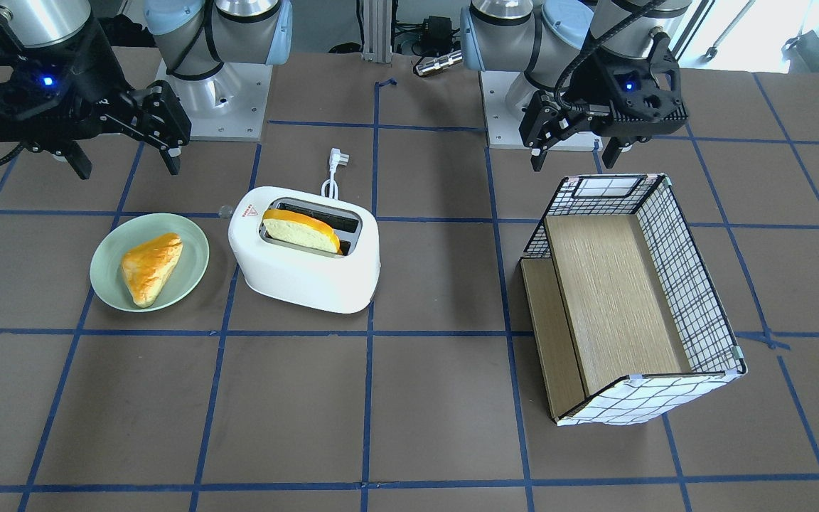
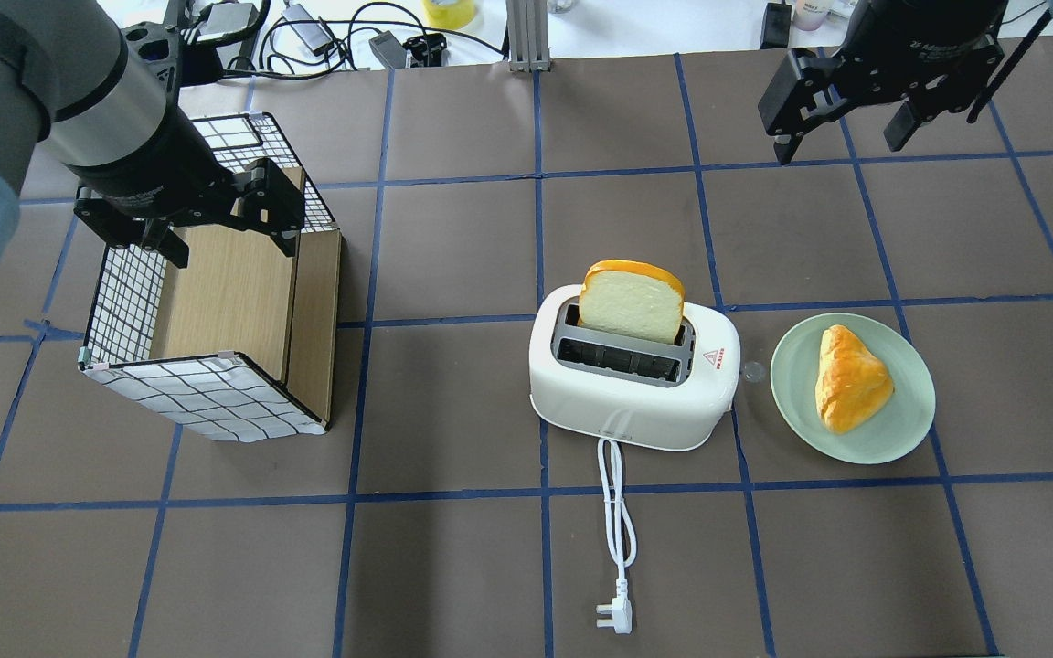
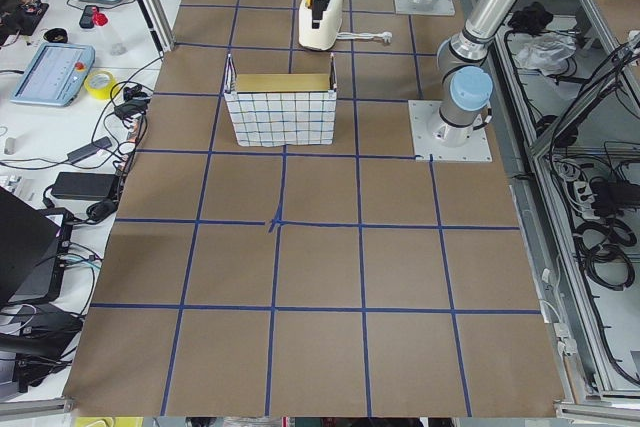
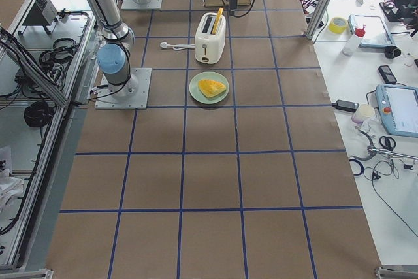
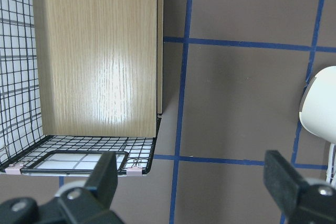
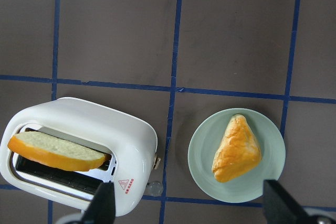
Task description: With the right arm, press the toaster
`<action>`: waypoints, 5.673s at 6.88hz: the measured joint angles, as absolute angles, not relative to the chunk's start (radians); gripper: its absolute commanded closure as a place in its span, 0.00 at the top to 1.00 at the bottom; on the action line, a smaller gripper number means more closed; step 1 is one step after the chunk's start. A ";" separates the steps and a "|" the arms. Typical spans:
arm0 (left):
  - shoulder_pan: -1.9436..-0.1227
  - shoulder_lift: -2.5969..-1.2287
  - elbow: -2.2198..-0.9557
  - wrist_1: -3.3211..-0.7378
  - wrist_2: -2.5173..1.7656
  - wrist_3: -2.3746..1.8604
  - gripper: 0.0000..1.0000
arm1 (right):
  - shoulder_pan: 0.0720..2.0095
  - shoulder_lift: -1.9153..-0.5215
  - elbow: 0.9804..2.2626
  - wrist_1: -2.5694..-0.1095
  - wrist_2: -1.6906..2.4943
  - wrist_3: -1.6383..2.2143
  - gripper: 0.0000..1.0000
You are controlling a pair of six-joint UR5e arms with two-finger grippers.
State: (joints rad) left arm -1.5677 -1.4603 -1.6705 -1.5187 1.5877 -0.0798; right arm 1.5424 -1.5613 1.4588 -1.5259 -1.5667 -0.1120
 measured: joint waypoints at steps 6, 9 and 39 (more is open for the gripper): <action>-1.568 -1.460 -1.671 -1.519 1.588 -0.080 1.00 | 1.538 -1.560 1.456 -1.529 -1.557 -0.107 1.00; -1.568 -1.460 -1.670 -1.519 1.588 -0.080 1.00 | 1.540 -1.554 1.465 -1.544 -1.539 -0.103 0.00; -1.568 -1.460 -1.670 -1.519 1.588 -0.080 1.00 | 1.209 -1.478 2.052 -1.640 -1.031 -0.637 0.00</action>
